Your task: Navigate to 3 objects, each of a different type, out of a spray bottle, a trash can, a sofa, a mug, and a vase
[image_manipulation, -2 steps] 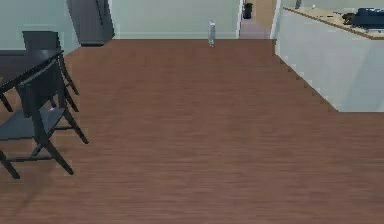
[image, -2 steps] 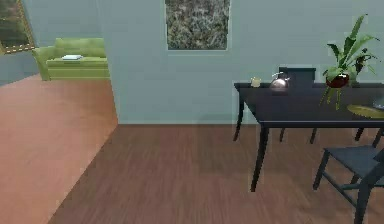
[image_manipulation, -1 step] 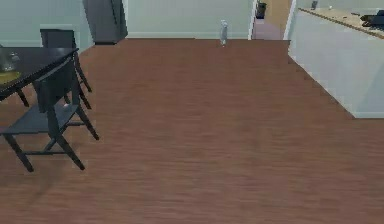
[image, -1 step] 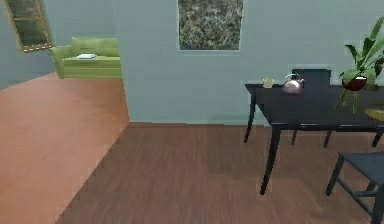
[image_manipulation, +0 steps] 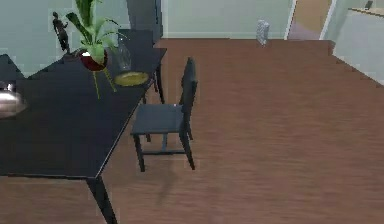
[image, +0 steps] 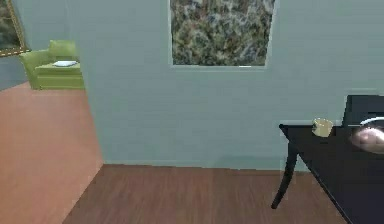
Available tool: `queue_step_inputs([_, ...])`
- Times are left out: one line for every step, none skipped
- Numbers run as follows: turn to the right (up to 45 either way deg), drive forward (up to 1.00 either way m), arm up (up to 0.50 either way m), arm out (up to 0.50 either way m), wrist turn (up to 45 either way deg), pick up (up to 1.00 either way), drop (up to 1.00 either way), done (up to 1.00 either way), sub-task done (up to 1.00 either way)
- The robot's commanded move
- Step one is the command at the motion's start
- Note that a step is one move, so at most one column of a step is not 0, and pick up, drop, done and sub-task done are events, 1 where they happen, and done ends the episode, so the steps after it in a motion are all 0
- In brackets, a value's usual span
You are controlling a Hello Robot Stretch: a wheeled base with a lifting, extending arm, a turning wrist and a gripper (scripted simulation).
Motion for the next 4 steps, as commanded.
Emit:
queue_step_inputs([-6.0, 0.0, 0.0, 0.0, 0.0, 0.0, 0.0, 0.0, 0.0])
queue_step_inputs([0.0, 0.15, 0.0, 0.0, 0.0, 0.0, 0.0, 0.0, 0.0])
queue_step_inputs([6.0, 0.0, 0.0, 0.0, 0.0, 0.0, 0.0, 0.0, 0.0])
queue_step_inputs([0.0, 0.65, 0.0, 0.0, 0.0, 0.0, 0.0, 0.0, 0.0])
